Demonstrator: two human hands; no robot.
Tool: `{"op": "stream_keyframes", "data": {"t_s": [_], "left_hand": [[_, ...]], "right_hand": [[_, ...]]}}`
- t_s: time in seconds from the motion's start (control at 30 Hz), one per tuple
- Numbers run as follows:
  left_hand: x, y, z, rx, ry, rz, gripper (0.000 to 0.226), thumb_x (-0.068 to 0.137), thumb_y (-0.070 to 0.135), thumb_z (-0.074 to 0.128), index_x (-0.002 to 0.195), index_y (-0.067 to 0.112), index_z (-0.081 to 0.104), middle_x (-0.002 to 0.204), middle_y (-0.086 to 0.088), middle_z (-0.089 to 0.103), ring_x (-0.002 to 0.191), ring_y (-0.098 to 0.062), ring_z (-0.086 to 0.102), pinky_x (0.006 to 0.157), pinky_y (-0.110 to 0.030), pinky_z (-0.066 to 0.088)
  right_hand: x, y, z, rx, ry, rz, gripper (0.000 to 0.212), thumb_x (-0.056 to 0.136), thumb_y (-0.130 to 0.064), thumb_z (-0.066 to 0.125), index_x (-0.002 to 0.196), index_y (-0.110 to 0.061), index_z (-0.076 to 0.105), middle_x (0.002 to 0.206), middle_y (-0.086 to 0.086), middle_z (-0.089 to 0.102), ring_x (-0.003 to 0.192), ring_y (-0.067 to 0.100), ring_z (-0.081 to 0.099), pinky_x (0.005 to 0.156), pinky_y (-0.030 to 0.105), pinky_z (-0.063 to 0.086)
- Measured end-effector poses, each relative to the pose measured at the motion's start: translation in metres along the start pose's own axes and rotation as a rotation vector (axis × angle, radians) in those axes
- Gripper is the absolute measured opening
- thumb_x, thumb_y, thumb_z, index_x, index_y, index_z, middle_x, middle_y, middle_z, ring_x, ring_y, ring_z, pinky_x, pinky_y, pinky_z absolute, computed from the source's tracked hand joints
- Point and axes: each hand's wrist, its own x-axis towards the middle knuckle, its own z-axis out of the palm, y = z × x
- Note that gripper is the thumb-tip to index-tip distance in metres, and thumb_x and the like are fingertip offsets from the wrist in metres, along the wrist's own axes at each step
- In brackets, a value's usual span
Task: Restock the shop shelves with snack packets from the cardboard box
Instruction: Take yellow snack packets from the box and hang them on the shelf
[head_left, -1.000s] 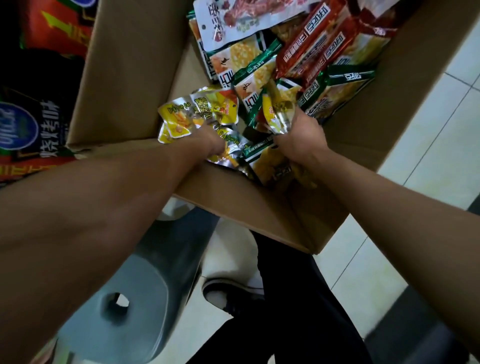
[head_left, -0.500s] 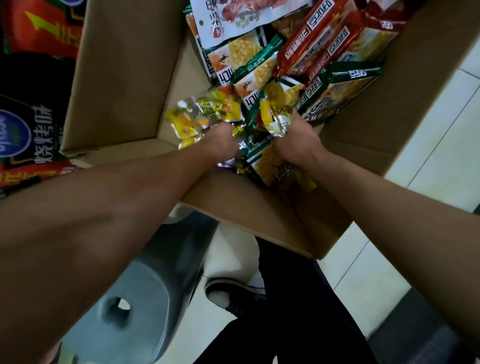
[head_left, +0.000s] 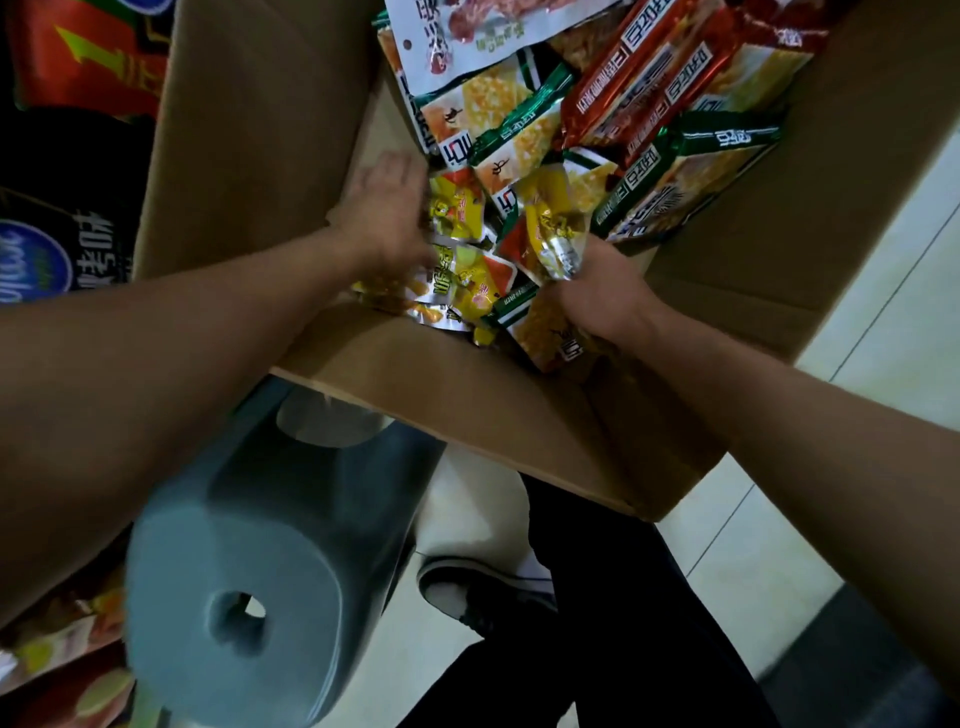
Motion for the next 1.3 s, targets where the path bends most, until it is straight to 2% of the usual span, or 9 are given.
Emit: {"op": "stream_keyframes", "data": {"t_s": [0.13, 0.3, 0.4, 0.47, 0.67, 0.8, 0.9, 1.07, 1.3], "left_hand": [[0.016, 0.016, 0.011, -0.026, -0.232, -0.059, 0.121, 0.064, 0.060, 0.082, 0.155, 0.015, 0.016, 0.156, -0.018, 0.028, 0.141, -0.040, 0.031, 0.115, -0.050, 0.028], [0.002, 0.035, 0.026, 0.232, -0.451, 0.122, 0.122, 0.061, 0.070, 0.078, 0.156, 0.028, 0.014, 0.159, -0.016, 0.019, 0.145, -0.040, 0.023, 0.113, -0.054, 0.025], [0.010, 0.043, 0.022, 0.494, -0.381, 0.327, 0.118, 0.061, 0.072, 0.076, 0.153, 0.019, 0.024, 0.158, -0.014, 0.023, 0.145, -0.035, 0.024, 0.117, -0.052, 0.021], [0.018, 0.043, 0.018, 0.525, -0.355, 0.435, 0.118, 0.063, 0.067, 0.078, 0.154, 0.015, 0.022, 0.159, -0.013, 0.021, 0.146, -0.033, 0.023, 0.120, -0.049, 0.018], [0.009, 0.046, 0.026, 0.474, -0.398, 0.377, 0.130, 0.063, 0.059, 0.083, 0.157, 0.021, 0.001, 0.165, -0.008, 0.008, 0.147, -0.033, 0.019, 0.114, -0.053, 0.025], [0.001, 0.047, 0.031, 0.411, -0.375, 0.365, 0.123, 0.060, 0.057, 0.085, 0.154, 0.020, 0.015, 0.155, -0.012, 0.029, 0.136, -0.036, 0.035, 0.109, -0.047, 0.031], [0.002, 0.047, 0.031, 0.309, -0.436, 0.247, 0.111, 0.056, 0.053, 0.088, 0.144, 0.017, 0.031, 0.137, -0.014, 0.052, 0.123, -0.035, 0.052, 0.102, -0.043, 0.041], [0.011, 0.054, 0.032, 0.154, -0.548, 0.146, 0.098, 0.053, 0.040, 0.094, 0.130, 0.004, 0.044, 0.124, -0.019, 0.058, 0.100, -0.034, 0.060, 0.089, -0.042, 0.054], [0.004, 0.043, 0.024, -0.013, -0.482, 0.168, 0.122, 0.052, 0.035, 0.096, 0.150, 0.015, 0.027, 0.140, -0.016, 0.039, 0.123, -0.038, 0.049, 0.102, -0.044, 0.048]], "right_hand": [[0.001, -0.001, 0.002, 0.107, -0.022, 0.010, 0.032, 0.083, -0.009, 0.061, 0.115, -0.013, 0.058, 0.101, 0.009, 0.067, 0.091, 0.027, 0.064, 0.077, 0.039, 0.054], [0.004, 0.001, 0.001, 0.146, -0.069, 0.042, 0.028, 0.081, -0.011, 0.067, 0.108, -0.014, 0.061, 0.099, 0.010, 0.068, 0.092, 0.027, 0.065, 0.081, 0.041, 0.054], [0.004, 0.001, 0.001, 0.127, -0.069, 0.058, 0.029, 0.080, -0.015, 0.070, 0.107, -0.015, 0.061, 0.102, 0.010, 0.068, 0.094, 0.026, 0.064, 0.087, 0.045, 0.054], [0.005, 0.001, 0.002, 0.138, -0.068, 0.060, 0.029, 0.080, -0.014, 0.070, 0.107, -0.012, 0.061, 0.102, 0.013, 0.068, 0.094, 0.030, 0.064, 0.086, 0.048, 0.054], [0.006, 0.002, 0.003, 0.153, -0.087, 0.069, 0.028, 0.083, -0.012, 0.069, 0.109, -0.012, 0.062, 0.104, 0.012, 0.069, 0.094, 0.027, 0.066, 0.084, 0.044, 0.055], [0.002, 0.002, 0.000, 0.135, -0.087, 0.085, 0.030, 0.082, -0.015, 0.071, 0.110, -0.013, 0.062, 0.105, 0.011, 0.068, 0.096, 0.028, 0.065, 0.088, 0.047, 0.055], [0.001, 0.004, -0.002, 0.114, -0.081, 0.094, 0.031, 0.082, -0.017, 0.071, 0.111, -0.014, 0.062, 0.107, 0.010, 0.067, 0.098, 0.027, 0.063, 0.092, 0.048, 0.052], [0.002, 0.004, 0.002, 0.088, -0.054, 0.086, 0.031, 0.079, -0.019, 0.072, 0.109, -0.014, 0.064, 0.106, 0.010, 0.069, 0.097, 0.028, 0.065, 0.088, 0.046, 0.054], [-0.001, 0.004, 0.003, 0.106, -0.057, 0.079, 0.031, 0.079, -0.021, 0.072, 0.108, -0.016, 0.063, 0.102, 0.008, 0.069, 0.093, 0.025, 0.065, 0.084, 0.044, 0.055]]}}
